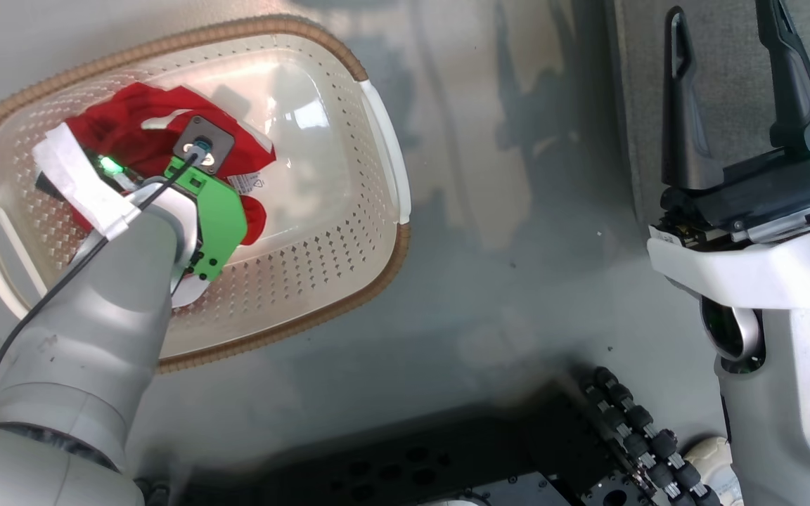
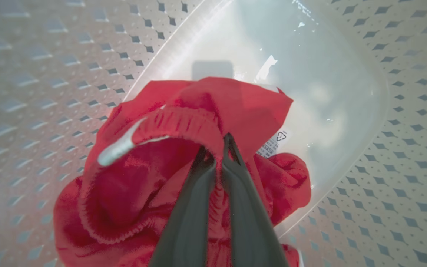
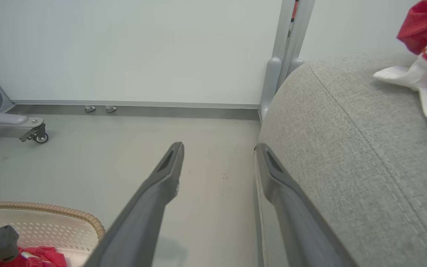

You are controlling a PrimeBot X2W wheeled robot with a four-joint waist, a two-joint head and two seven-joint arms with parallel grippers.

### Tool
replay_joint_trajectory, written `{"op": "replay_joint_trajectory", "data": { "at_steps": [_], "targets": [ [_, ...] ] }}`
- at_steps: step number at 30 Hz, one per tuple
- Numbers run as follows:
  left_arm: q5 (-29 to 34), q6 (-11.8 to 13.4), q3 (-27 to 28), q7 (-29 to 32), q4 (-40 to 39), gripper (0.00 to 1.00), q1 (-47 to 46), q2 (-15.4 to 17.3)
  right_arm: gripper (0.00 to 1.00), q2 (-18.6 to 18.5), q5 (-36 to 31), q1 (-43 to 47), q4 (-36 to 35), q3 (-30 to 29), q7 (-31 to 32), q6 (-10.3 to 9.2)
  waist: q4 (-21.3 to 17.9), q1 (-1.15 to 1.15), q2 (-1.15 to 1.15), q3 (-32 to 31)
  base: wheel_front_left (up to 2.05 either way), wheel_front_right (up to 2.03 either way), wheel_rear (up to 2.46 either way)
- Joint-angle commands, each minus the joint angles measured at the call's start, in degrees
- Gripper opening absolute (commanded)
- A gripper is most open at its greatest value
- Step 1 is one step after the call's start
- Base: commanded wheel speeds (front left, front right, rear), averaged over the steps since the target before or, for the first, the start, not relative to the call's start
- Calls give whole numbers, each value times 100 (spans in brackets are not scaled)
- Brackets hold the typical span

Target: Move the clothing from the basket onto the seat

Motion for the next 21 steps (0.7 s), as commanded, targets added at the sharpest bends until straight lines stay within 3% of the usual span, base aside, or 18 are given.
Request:
{"op": "replay_joint_trajectory", "data": {
  "at_steps": [1, 21],
  "targets": [
    [-64, -10, -65, -94, 1, 0, 12, -23, 100, -9, 40, -45, 55, -10, -16, -6, 59, 0, 39, -232, 0, 0, 0],
    [-975, -13, -955, -1146, -479, 0, 809, -446, 100, -90, 88, 417, 544, -196, -17, -6, 552, 0, 39, -2048, 0, 0, 0]
  ]
}}
